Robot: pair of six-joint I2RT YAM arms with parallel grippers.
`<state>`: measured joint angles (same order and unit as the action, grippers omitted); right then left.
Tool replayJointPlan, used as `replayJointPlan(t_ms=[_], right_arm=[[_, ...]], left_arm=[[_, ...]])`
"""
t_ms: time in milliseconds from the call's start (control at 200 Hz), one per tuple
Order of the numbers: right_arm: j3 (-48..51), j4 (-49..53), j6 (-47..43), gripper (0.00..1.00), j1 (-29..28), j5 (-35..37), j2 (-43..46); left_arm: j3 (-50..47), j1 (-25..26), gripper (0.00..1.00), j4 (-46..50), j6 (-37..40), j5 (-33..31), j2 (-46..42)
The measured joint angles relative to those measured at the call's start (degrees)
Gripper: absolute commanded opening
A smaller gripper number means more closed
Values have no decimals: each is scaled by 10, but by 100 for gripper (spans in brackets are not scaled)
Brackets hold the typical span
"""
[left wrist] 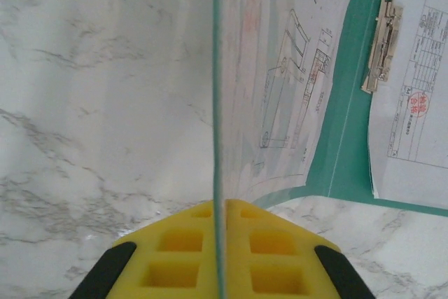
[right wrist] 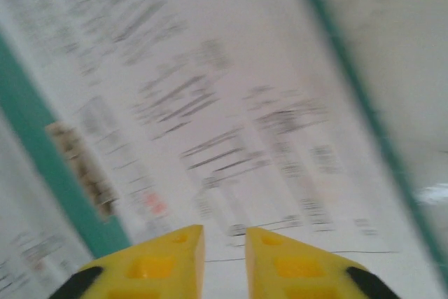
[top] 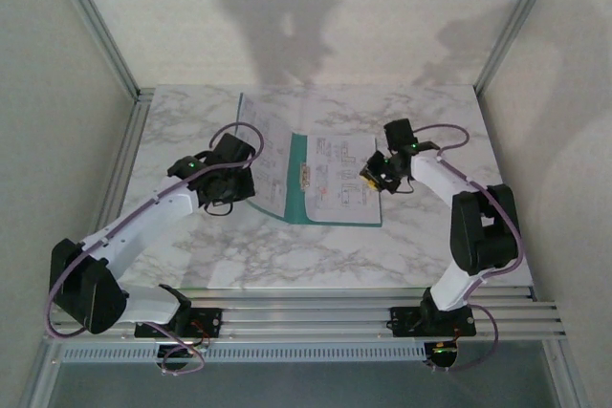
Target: Put the files into the folder
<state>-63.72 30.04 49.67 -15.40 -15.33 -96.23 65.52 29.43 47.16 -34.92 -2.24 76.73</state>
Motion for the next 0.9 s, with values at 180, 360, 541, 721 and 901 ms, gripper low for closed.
replayJointPlan(t_ms=[180, 360, 541, 721, 901], right_arm=[[44, 15, 0, 13, 4, 8, -20], [51, 14, 0, 10, 5, 4, -53], [49, 15, 0, 9, 5, 3, -55], [48, 16, 0, 9, 5, 3, -56], [47, 17, 0, 10, 5, 4, -56]], left_arm=[[29, 0, 0, 21, 27, -10, 10], [59, 21, 11, 21, 42, -3, 27], [113, 74, 21, 5, 58, 16, 51], [161, 133, 40, -29, 65, 49, 101], [207, 178, 50, -71, 70, 96, 171]])
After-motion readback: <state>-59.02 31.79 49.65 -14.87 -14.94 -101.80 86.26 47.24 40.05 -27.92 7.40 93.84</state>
